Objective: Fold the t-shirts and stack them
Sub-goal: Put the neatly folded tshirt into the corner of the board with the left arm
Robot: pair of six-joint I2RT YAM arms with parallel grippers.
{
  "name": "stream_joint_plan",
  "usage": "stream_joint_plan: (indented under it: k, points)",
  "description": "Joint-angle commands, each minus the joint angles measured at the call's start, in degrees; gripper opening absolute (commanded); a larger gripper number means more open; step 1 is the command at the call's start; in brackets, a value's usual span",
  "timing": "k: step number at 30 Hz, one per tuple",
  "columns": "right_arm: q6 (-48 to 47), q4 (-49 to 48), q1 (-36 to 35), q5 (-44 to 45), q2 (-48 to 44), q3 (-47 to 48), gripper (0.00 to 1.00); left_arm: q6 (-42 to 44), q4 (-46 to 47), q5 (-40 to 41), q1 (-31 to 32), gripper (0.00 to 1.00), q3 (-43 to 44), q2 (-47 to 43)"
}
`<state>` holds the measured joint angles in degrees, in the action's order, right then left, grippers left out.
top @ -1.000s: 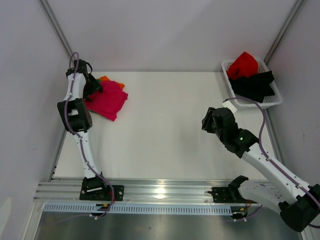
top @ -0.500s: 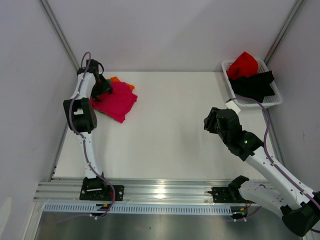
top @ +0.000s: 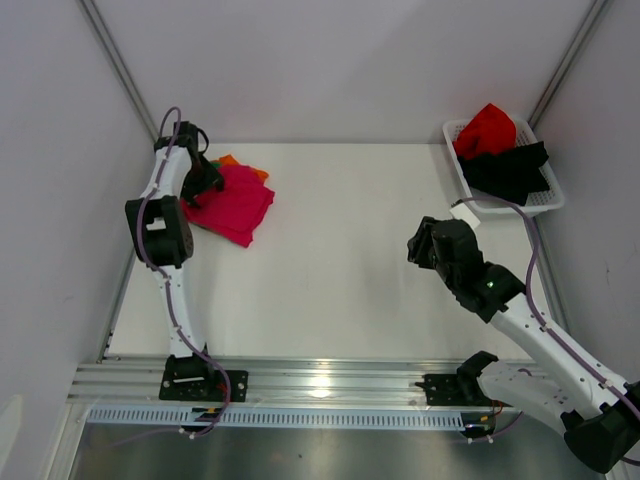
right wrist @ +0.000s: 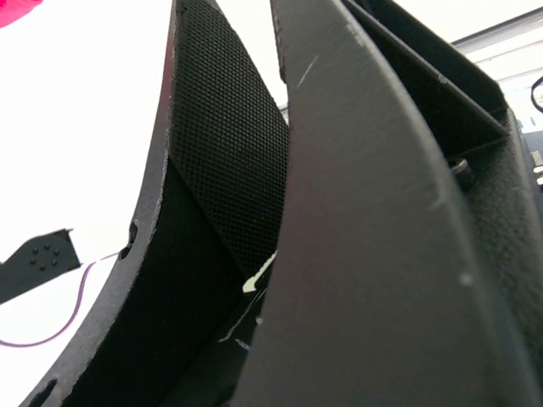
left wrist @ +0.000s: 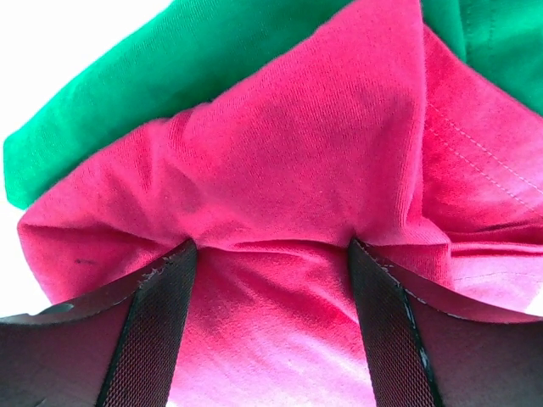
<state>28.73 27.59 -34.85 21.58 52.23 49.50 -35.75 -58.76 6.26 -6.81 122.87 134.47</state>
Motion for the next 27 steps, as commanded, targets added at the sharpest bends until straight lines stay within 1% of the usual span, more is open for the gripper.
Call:
stream_joint_plan:
  k: [1, 2, 6, 9, 12, 13, 16, 18, 22, 23, 27]
  points:
    - [-1.0, -0.2, 0.2, 0.4, -0.8, 0.9, 0.41, -4.8, -7.9, 0.9, -0.1, 0.75, -5.0, -4.3]
    - [-1.3, 0.0, 0.2, 0.4, -0.9, 1.0, 0.41, -5.7, -7.7, 0.6, -0.4, 0.76, -7.9, -5.1]
    - [-1.7, -0.2, 0.3, 0.5, -0.9, 1.5, 0.41, -8.1, -7.2, 0.9, -0.6, 0.76, -12.4, -9.2]
    - [-1.8, -0.4, 0.3, 0.1, -0.9, 1.5, 0.41, -8.5, -7.9, 2.2, -0.6, 0.76, -15.9, -10.8]
    - [-1.7, -0.6, 0.4, -0.2, -0.9, 1.1, 0.41, -9.0, -7.7, 4.2, -0.7, 0.79, -18.2, -13.5]
    - [-1.7, -0.7, 0.5, -0.4, -1.0, 1.0, 0.41, -9.1, -7.4, 4.6, -0.8, 0.79, -20.5, -14.2]
    - [-1.8, -1.0, 0.5, -0.8, -0.8, 0.8, 0.41, -9.5, -6.2, 5.7, -1.5, 0.79, -23.3, -16.6]
    - [-1.7, -1.1, 0.5, -1.0, -0.7, 0.5, 0.41, -9.3, -6.5, 6.3, -1.9, 0.79, -22.6, -17.1]
    - [-1.6, -2.0, 0.6, -1.5, -0.2, -0.4, 0.41, -8.0, -8.2, 7.5, -2.0, 0.79, -18.4, -17.5]
    - [-1.4, -2.3, 0.6, -1.5, -0.2, -0.6, 0.41, -7.7, -8.6, 7.9, -1.9, 0.79, -15.8, -17.8]
    - [-0.6, -3.3, 0.6, -2.6, 0.8, -1.8, 0.41, -5.0, -8.7, 9.0, -1.9, 0.79, -10.6, -19.2]
